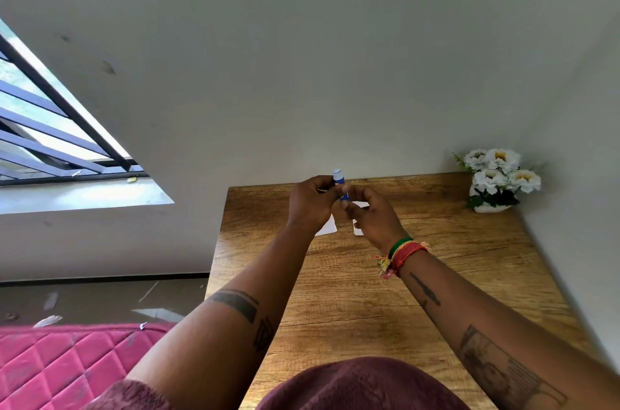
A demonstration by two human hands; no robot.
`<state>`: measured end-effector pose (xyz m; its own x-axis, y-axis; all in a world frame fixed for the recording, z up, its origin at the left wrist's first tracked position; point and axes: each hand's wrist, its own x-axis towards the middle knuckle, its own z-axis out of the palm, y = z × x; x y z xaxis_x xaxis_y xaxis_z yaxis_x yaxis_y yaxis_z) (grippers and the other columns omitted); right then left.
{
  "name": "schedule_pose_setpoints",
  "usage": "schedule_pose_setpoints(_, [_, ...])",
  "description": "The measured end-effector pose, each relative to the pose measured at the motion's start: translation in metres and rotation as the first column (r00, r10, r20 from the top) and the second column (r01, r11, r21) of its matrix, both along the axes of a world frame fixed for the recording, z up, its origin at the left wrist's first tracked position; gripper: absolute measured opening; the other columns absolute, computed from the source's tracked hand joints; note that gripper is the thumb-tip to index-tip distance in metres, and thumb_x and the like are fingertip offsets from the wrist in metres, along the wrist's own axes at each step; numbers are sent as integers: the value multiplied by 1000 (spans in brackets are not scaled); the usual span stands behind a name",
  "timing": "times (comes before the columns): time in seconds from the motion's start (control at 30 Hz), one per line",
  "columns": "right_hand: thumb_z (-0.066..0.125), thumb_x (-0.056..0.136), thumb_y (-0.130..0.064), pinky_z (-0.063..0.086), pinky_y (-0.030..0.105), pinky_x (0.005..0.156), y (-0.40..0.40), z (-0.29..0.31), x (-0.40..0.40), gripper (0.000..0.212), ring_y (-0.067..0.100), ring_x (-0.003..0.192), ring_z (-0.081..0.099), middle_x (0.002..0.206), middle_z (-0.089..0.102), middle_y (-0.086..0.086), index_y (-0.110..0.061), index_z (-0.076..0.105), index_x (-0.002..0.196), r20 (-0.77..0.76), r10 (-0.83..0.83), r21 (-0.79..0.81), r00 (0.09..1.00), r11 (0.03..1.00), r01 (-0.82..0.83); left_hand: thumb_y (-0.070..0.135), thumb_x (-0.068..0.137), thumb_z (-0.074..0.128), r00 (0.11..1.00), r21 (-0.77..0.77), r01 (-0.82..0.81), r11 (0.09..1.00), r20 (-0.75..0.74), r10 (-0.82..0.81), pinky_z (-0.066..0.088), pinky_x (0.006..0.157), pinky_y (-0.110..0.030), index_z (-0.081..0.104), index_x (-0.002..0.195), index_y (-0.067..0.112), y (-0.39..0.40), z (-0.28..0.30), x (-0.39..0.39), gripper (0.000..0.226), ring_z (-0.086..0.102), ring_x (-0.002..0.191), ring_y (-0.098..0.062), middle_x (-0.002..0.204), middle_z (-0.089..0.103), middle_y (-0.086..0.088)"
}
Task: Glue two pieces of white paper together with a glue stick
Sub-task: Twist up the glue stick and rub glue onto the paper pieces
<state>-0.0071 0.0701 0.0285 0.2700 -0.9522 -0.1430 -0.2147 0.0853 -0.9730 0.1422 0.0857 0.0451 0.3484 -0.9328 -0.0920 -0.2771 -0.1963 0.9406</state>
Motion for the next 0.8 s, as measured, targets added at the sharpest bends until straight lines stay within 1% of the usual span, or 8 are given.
schedule_pose_setpoints(0.07, [71,94,-30,51,31,76,0,0,1,31,15,98,66,119,65,-11,-29,62,123,6,-14,7,1000,1000,14,36,85,82,999,2,-3,1000,-32,3,46,63,-9,79,101,30,0,-2,0,18,67,78,11,82,74,22])
schedule_pose_setpoints(0.17, [75,91,-27,49,31,73,-2,-4,3,29,18,94,65,112,67,-3,-25,65,118,33,-39,19,999,999,38,37,82,84,998,14,-3,1000,-60,4,45,57,-5,77,89,35,-1,-3,-2,10,68,77,11,78,74,25])
schedule_pose_setpoints(0.27, [74,91,-23,49,32,72,-4,-6,4,25,22,93,65,109,69,3,-22,67,115,48,-43,27,998,999,41,42,81,84,999,40,-14,999,-49,16,43,54,-7,78,91,30,-3,-4,-4,17,67,73,10,81,76,20])
schedule_pose_setpoints(0.37, [73,93,-21,51,33,74,-8,-9,5,26,26,95,67,110,70,8,-19,68,118,54,-28,44,998,999,26,42,81,85,997,58,-26,998,-72,30,42,51,-5,78,92,27,-6,-8,-2,19,67,72,9,81,76,17])
schedule_pose_setpoints(0.53, [68,96,-21,52,32,73,-14,-15,8,27,29,99,70,110,72,8,-20,68,124,59,-22,80,998,997,17,41,82,84,993,67,-31,997,-116,39,47,62,-11,78,104,22,-7,-16,2,30,69,80,6,92,77,10])
schedule_pose_setpoints(0.67, [63,100,-15,49,21,66,-20,-22,9,27,24,91,69,107,72,6,-18,68,126,52,-25,101,998,995,20,45,92,72,1000,76,-19,997,12,19,41,64,-13,77,108,29,-6,-29,13,23,60,80,19,88,71,23])
schedule_pose_setpoints(0.73, [61,100,-12,49,20,65,-25,-28,9,29,21,86,67,104,70,8,-17,68,127,43,-42,112,998,993,37,37,97,67,992,85,-23,996,124,13,39,64,-14,77,110,31,-5,-39,23,18,60,78,16,90,70,25])
schedule_pose_setpoints(0.8, [60,100,-12,50,20,65,-31,-35,10,29,18,81,65,100,69,8,-19,68,127,30,-56,131,998,990,52,29,99,65,958,120,-11,993,284,-24,42,65,-16,76,117,30,-6,-51,34,21,62,82,7,104,74,17])
